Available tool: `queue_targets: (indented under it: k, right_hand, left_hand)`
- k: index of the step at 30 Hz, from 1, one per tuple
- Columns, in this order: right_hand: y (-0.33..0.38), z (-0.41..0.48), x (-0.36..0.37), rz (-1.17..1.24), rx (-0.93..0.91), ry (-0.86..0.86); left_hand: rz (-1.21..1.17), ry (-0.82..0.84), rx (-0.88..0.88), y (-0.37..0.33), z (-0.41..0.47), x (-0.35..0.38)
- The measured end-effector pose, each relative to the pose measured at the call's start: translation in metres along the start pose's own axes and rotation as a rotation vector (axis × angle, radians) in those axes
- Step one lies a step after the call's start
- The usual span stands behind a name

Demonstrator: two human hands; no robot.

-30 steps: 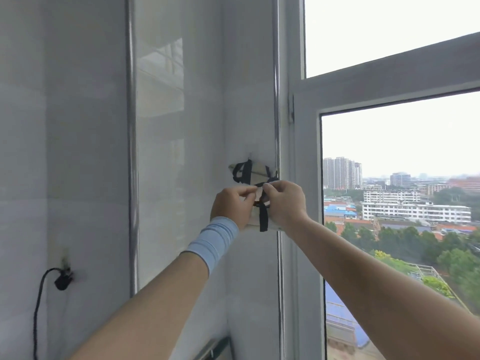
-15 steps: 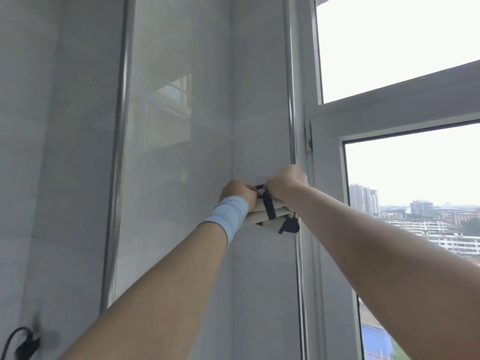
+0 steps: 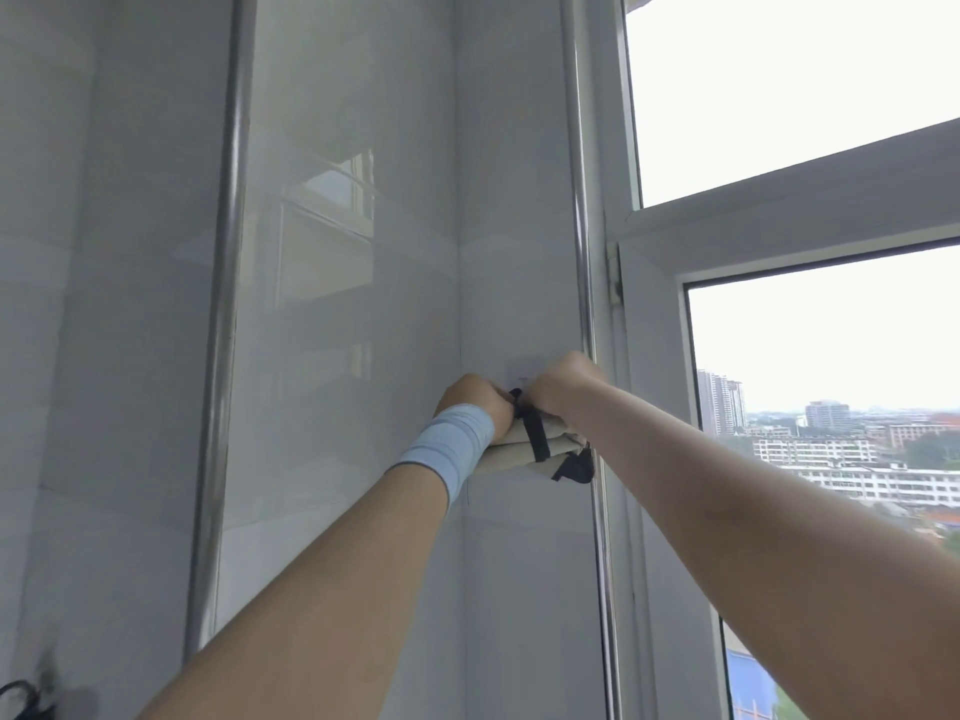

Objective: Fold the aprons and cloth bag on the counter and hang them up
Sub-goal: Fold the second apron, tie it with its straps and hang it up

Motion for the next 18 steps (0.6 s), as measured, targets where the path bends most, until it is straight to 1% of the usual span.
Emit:
queue_targets:
  k: [2, 5, 8, 11, 14, 15, 16, 18]
  right_hand:
    - [0.001, -0.006, 0.001, 0.005, -0.010, -0.035]
    - [-0.006, -0.017, 0.003, 0.141, -0.012, -0.053]
    - [-0.013, -0.031, 0.004, 0.189, -0.010, -0.087]
    - [-0.013, -0.049, 0.007, 0.183, -0.118, -0.151]
    - [-0.015, -0.069, 0.012, 0.215, -0.218, -0.227]
    - [-0.016, -0.074, 0.015, 0.207, -0.237, -0.254]
    - [-0.017, -0.078, 0.017, 0.151, -0.253, -0.295]
    - [-0.016, -0.084, 0.020, -0.020, -0.299, -0.388]
  left_hand:
    - [-0.048, -0.012, 0.044, -0.002, -0.008, -0.002]
    - [-0.085, -0.031, 0.079, -0.003, -0.019, -0.005]
    - [-0.155, -0.098, 0.093, 0.001, -0.027, -0.008]
    - [-0.228, -0.186, 0.112, 0.014, -0.037, -0.010]
    - [-0.290, -0.177, 0.128, 0.031, -0.048, 0.000]
    - [-0.304, -0.164, 0.130, 0.036, -0.051, 0.003]
    - [-0.312, -0.155, 0.133, 0.040, -0.053, 0.005]
    - [-0.302, -0.156, 0.164, 0.044, -0.057, 0.006]
Point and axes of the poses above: each hand's wrist, its own z-axis towards the middle knuckle, its own x-axis out of the palm, y = z × x, the point moved 9 cm from there along z, towards the middle knuckle, and after that the axes turned 7 degrees about -z, right-handed, at the moved point
